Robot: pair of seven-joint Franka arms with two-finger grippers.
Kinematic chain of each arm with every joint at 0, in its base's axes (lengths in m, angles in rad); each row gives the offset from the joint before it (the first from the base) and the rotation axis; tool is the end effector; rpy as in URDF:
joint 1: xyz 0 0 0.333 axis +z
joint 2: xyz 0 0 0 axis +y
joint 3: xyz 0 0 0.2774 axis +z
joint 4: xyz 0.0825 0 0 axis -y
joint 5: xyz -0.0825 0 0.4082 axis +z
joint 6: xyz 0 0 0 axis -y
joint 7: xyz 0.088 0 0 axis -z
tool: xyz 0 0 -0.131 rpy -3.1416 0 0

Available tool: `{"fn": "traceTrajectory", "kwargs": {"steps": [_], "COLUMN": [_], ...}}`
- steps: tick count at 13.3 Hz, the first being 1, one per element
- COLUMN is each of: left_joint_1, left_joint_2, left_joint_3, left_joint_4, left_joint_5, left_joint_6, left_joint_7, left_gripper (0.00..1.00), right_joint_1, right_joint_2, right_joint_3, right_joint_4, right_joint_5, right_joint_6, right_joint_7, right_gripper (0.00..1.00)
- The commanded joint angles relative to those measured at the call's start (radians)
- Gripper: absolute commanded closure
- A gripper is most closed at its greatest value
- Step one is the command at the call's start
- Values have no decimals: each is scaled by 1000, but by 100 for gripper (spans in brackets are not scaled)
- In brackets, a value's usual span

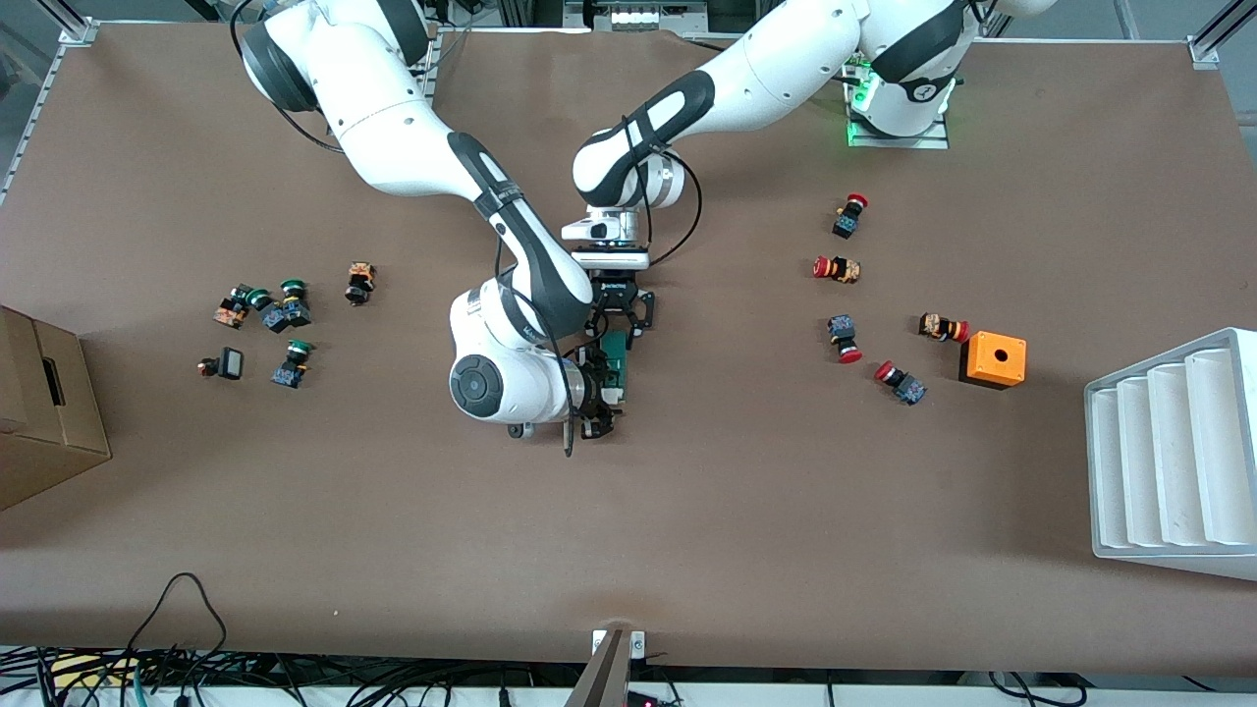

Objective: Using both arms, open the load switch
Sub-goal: 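Close the right gripper around the white switch handle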

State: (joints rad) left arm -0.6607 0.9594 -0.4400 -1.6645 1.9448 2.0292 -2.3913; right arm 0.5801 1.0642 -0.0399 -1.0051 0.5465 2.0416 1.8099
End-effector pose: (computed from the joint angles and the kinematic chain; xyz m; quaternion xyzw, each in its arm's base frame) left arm 0.3671 -0.5445 0.0301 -0.8593 -0.0065 -0.5114 0.0074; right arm 0.6345 0.4380 0.1482 -0.7107 0.6675 0.2098 0.0733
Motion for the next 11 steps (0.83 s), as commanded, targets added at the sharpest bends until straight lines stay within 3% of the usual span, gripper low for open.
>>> {"fn": "traceTrajectory", "kwargs": {"steps": [1, 5, 11], "left_joint_1": [-5, -5, -5], "left_joint_2": [44, 44, 44], "left_joint_3": [10, 10, 10], "left_joint_4": [62, 63, 65], "left_joint_5": [36, 36, 36], "left_joint_6": [66, 66, 66], "left_joint_7": [-6, -6, -6], "left_gripper": [74, 74, 74], "right_joint_1": [7, 7, 7], "right_joint_2": [19, 14, 13], "right_joint_3": [-11, -12, -15], "right_joint_4": [33, 33, 33], "right_joint_5": [3, 3, 1], "right_joint_6": [0, -6, -11], "right_joint_7": [19, 19, 16], "right_gripper": [50, 56, 72]}}
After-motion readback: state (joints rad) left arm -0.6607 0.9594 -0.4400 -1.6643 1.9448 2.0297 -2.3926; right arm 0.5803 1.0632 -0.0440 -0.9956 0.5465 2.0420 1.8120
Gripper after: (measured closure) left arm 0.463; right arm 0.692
